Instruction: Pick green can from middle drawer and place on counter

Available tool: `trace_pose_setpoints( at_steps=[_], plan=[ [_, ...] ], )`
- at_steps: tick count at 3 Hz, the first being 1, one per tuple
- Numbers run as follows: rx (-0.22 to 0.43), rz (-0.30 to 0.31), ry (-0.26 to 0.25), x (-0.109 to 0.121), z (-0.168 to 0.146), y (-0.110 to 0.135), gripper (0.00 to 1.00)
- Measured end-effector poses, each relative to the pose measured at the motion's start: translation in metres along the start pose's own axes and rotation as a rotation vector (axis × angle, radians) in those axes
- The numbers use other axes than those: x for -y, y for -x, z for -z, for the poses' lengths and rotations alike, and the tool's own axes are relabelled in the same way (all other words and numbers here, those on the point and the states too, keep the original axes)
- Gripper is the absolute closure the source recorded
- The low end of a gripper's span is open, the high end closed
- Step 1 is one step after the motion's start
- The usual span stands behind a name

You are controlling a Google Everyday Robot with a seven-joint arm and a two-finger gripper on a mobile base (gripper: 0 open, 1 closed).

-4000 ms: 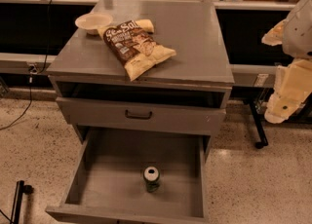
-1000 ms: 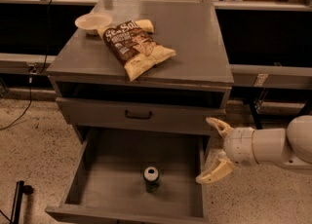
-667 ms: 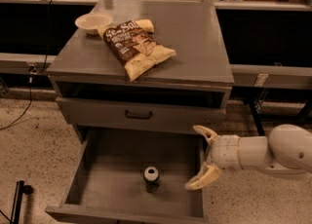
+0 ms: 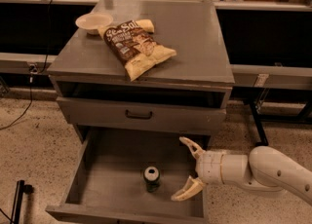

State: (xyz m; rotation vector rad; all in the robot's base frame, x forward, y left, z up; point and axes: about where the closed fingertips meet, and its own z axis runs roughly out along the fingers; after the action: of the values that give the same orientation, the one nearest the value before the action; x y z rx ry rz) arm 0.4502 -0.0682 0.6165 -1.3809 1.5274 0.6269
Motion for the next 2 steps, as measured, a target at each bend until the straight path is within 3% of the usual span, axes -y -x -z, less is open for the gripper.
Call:
trace_pose_setpoints(
  at_steps=[1, 2],
  plan=[
    [-0.002, -0.012, 0.023, -0.002, -0.008, -0.003, 0.0],
    [0.043, 0.014, -0.015, 0.016, -0.035, -0.007, 0.0]
  ],
)
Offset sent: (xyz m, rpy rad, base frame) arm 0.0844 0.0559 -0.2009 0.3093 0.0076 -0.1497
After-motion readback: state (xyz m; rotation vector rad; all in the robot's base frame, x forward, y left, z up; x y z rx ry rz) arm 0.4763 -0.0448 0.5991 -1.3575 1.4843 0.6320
